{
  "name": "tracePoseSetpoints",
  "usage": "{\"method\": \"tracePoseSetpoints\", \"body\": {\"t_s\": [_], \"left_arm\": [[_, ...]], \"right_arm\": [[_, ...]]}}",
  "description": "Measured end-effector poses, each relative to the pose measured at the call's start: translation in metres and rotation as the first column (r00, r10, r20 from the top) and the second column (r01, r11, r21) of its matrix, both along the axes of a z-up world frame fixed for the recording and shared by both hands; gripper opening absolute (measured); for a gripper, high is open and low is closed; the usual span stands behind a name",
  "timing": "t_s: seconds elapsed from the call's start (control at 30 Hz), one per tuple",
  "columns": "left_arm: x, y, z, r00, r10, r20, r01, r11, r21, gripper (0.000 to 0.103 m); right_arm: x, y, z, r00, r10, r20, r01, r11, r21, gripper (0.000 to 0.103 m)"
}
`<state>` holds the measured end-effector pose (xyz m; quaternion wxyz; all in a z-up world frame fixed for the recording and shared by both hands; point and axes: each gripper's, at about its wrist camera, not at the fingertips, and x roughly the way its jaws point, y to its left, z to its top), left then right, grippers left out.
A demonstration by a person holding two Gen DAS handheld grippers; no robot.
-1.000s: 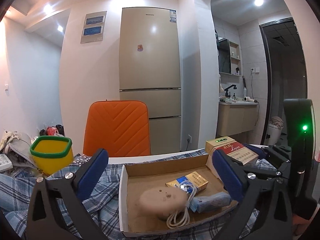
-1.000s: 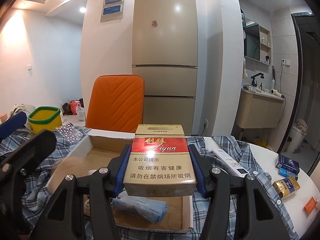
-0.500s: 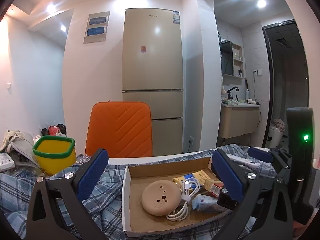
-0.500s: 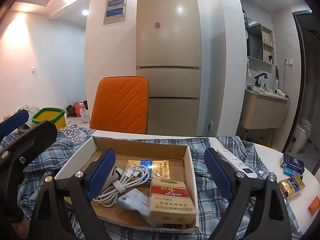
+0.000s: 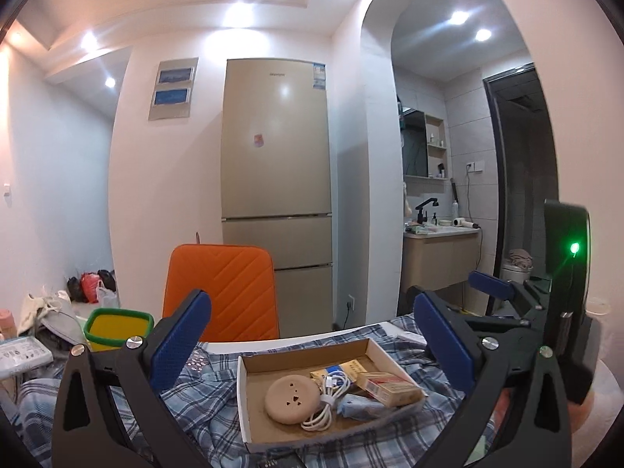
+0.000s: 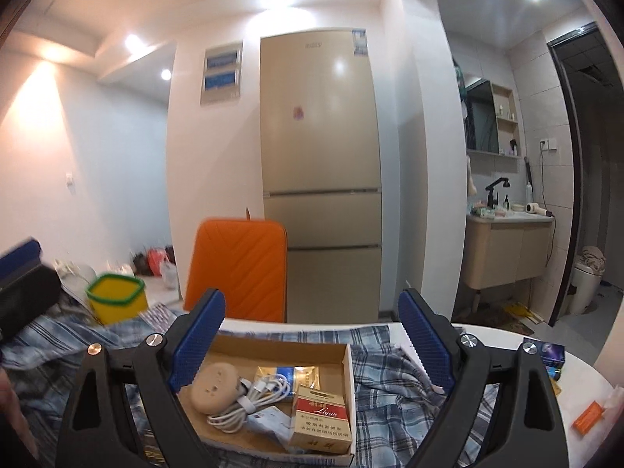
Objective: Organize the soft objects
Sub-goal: 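Withdraw both grippers from the box, then lower the right gripper onto the green card and grasp it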
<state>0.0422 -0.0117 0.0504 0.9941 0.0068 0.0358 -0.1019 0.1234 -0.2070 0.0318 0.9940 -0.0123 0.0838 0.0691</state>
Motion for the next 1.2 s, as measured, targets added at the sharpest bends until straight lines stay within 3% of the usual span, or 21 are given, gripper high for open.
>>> {"method": "tracePoseSetpoints", "body": {"t_s": [0.07,0.1,0.3,0.43,0.53,0.7,0.8,0.83,0.97,1.1,1.2], "left_arm": [[-0.013,0.000,-0.001,1.000,0.000,0.022,0.001,1.000,-0.012,0.103],[-0.019,0.000,-0.002,0.999,0.005,0.036,-0.004,1.000,-0.017,0.103],[-0.032,0.003,-0.026,0.998,0.034,0.054,-0.032,0.999,-0.035,0.103],[-0.027,0.006,-0.048,0.997,0.063,0.049,-0.060,0.997,-0.058,0.103],[-0.022,0.010,-0.055,0.997,0.081,0.017,-0.079,0.993,-0.084,0.103],[-0.015,0.021,-0.061,0.996,0.089,-0.023,-0.092,0.988,-0.128,0.103],[-0.012,0.019,-0.062,0.995,0.089,-0.039,-0.093,0.989,-0.116,0.103],[-0.013,0.016,-0.063,0.995,0.091,-0.037,-0.094,0.990,-0.103,0.103],[-0.013,0.006,-0.065,0.995,0.095,-0.034,-0.097,0.994,-0.053,0.103],[-0.010,0.004,-0.068,0.995,0.094,-0.044,-0.096,0.995,-0.042,0.103],[-0.011,0.002,-0.068,0.995,0.087,-0.043,-0.088,0.996,-0.034,0.103]], "right_arm": [[-0.016,-0.003,0.007,1.000,0.000,-0.029,0.000,1.000,0.003,0.095],[-0.023,-0.005,0.010,0.999,-0.001,-0.052,0.001,1.000,0.004,0.103],[-0.056,-0.013,0.010,0.981,-0.064,-0.181,0.059,0.998,-0.029,0.103],[-0.055,-0.025,-0.002,0.918,-0.061,-0.392,0.084,0.995,0.044,0.103],[-0.042,-0.036,-0.019,0.829,-0.035,-0.558,0.126,0.984,0.125,0.103],[-0.014,-0.039,-0.058,0.629,-0.055,-0.776,0.193,0.977,0.088,0.103],[0.000,-0.043,-0.079,0.501,-0.053,-0.864,0.220,0.973,0.068,0.103],[0.002,-0.043,-0.086,0.472,-0.065,-0.879,0.235,0.971,0.055,0.103],[0.013,-0.057,-0.115,0.306,-0.057,-0.950,0.337,0.940,0.052,0.103],[0.019,-0.063,-0.131,0.243,-0.079,-0.967,0.395,0.918,0.024,0.103],[0.021,-0.072,-0.132,0.240,-0.105,-0.965,0.453,0.892,0.015,0.098]]}}
